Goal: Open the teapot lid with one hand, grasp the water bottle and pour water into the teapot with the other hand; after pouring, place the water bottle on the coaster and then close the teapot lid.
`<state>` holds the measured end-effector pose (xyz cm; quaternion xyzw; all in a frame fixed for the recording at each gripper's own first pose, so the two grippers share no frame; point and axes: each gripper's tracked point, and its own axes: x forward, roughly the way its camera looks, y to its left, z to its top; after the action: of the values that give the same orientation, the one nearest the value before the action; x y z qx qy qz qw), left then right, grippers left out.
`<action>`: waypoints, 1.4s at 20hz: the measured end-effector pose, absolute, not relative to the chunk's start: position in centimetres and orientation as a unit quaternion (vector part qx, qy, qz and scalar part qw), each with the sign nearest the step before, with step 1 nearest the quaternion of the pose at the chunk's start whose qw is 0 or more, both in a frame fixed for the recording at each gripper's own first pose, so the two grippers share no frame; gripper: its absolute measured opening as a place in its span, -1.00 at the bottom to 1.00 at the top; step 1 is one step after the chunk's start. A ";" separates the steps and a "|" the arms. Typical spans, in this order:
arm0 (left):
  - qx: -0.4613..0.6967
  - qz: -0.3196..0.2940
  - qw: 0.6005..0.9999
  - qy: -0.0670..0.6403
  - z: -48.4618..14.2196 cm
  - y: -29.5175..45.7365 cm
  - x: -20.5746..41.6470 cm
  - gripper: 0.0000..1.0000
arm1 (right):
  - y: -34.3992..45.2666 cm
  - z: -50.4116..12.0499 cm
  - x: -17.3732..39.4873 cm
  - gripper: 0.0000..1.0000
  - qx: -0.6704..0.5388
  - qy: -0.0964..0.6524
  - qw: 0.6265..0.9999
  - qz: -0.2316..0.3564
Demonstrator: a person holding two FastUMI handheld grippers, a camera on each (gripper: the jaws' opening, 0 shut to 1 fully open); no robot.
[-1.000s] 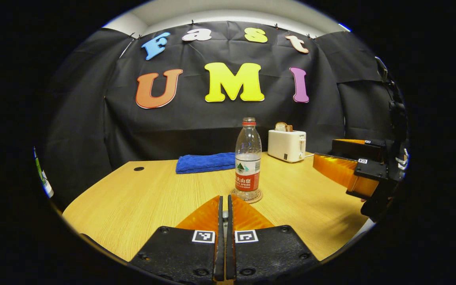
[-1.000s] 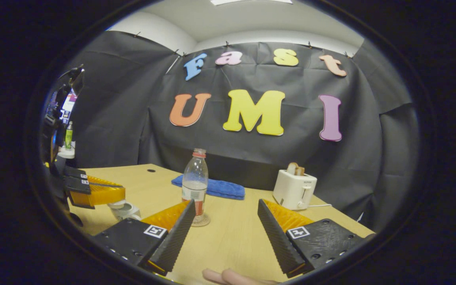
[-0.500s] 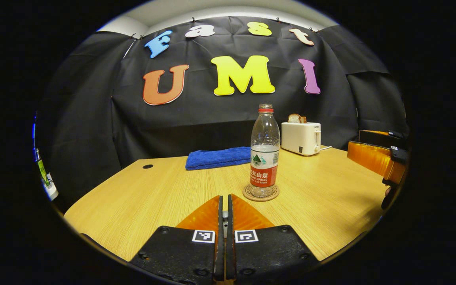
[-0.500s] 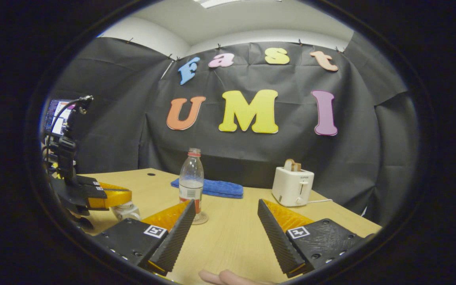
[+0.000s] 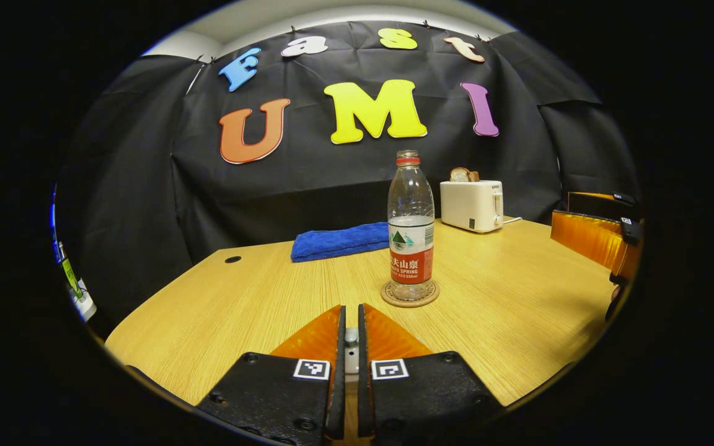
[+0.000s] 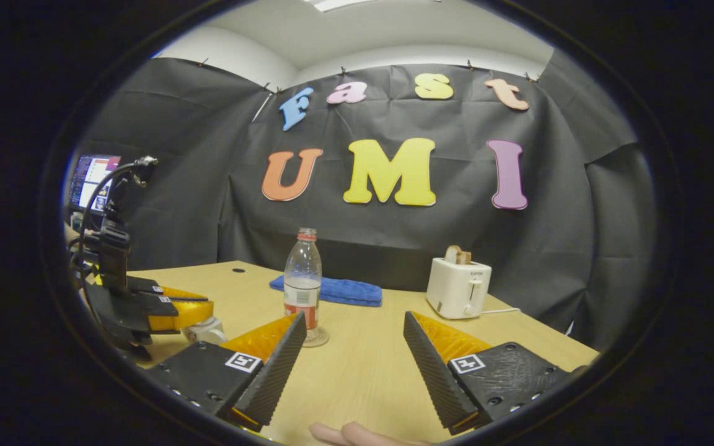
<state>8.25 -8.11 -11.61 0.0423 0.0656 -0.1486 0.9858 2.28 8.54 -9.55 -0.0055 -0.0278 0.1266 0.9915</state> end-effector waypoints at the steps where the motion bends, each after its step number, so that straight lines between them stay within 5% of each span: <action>1: 0.042 -0.151 0.985 0.069 -11.7 -8.2 8.2 -0.65 | 8.3 -9.3 2.1 0.93 -0.006 -0.030 0.992 0.124; 3: 0.049 -0.147 0.986 0.057 -10.6 -8.3 7.9 -0.02 | 7.8 -8.8 1.7 0.94 -0.007 -0.035 0.992 0.117; 4: 0.053 -0.149 0.986 0.052 -10.2 -8.5 7.7 0.05 | 7.6 -8.5 1.5 0.94 -0.009 -0.036 0.993 0.114; 5: 0.055 -0.150 0.986 0.042 -9.5 -8.7 7.4 0.35 | 7.2 -8.1 1.3 0.94 -0.012 -0.036 0.993 0.108; 8: 0.054 -0.149 0.987 0.017 -6.7 -8.9 5.9 0.62 | 5.9 -6.4 0.0 0.94 -0.016 -0.043 0.995 0.086; 9: 0.050 -0.144 0.988 0.007 -5.4 -8.6 5.4 0.93 | 5.2 -5.8 -0.5 0.93 -0.017 -0.044 0.996 0.075; 15: -0.021 -0.113 0.993 -0.035 0.9 -6.9 0.9 0.98 | 2.1 -2.6 -4.3 0.89 -0.024 -0.056 0.997 0.044; 28: -0.014 -0.105 0.994 -0.012 0.8 -5.3 -2.2 0.99 | -1.8 -2.8 -4.9 0.94 0.025 -0.020 0.999 0.007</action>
<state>-2.19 -5.29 0.81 -0.0141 -0.0125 -0.1047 0.9943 -4.90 -1.83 -2.85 0.0248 -0.0197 0.0066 0.9995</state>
